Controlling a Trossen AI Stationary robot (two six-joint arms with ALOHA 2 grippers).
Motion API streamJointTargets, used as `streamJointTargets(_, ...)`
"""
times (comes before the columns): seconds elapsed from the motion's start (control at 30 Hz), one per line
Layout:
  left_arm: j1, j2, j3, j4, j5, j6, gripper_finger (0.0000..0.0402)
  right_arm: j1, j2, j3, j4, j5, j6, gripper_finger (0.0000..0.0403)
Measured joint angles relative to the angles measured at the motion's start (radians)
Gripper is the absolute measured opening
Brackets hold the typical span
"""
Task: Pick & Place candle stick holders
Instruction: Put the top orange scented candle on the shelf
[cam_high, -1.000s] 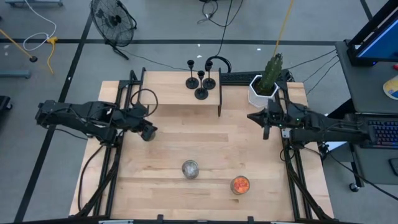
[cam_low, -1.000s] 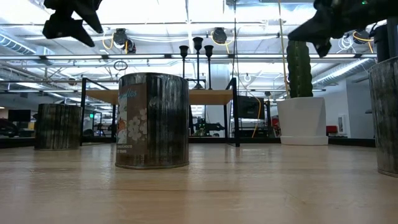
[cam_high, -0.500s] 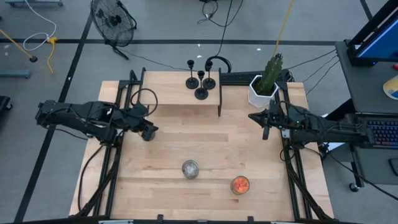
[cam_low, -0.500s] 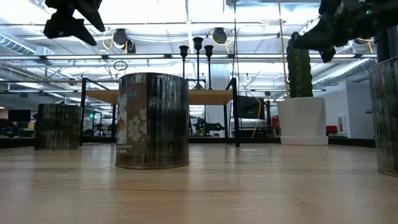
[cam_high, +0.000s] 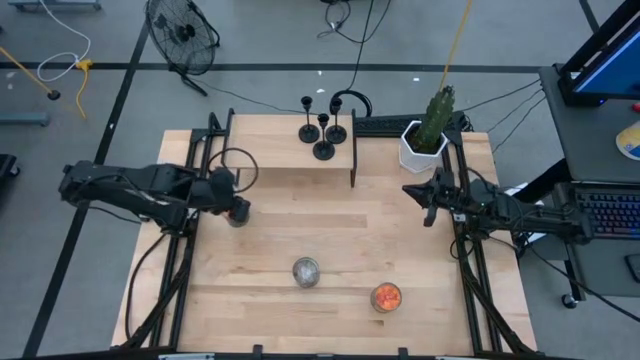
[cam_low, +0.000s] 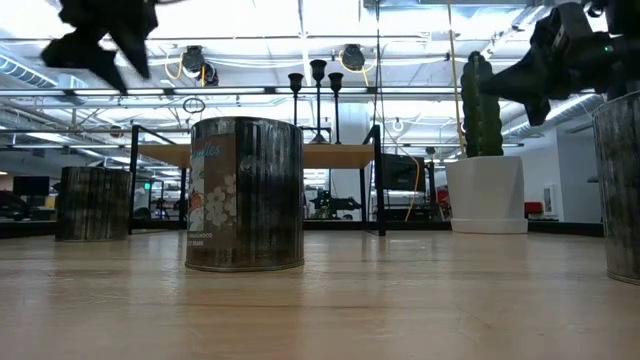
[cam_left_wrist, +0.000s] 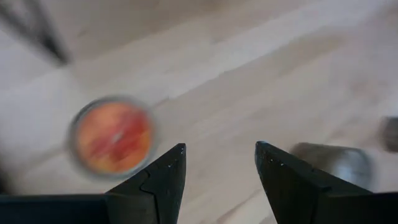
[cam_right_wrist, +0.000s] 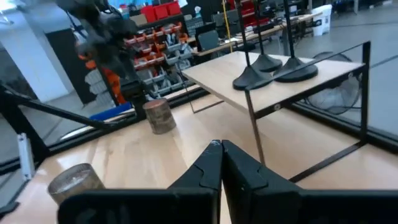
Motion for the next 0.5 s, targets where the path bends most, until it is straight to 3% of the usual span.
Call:
streamJointTargets(0.27,0.070,0.055,0.000,-0.238,0.030,-0.108,0.0200,0.000,-0.032,-0.018,0.001,0.027,-0.014,0.0000)
streamJointTargets(0.5,0.148,0.092,0.000,-0.286,-0.011,-0.100,0.0200,0.000,-0.032,-0.018,0.001,0.023,-0.036,0.0000)
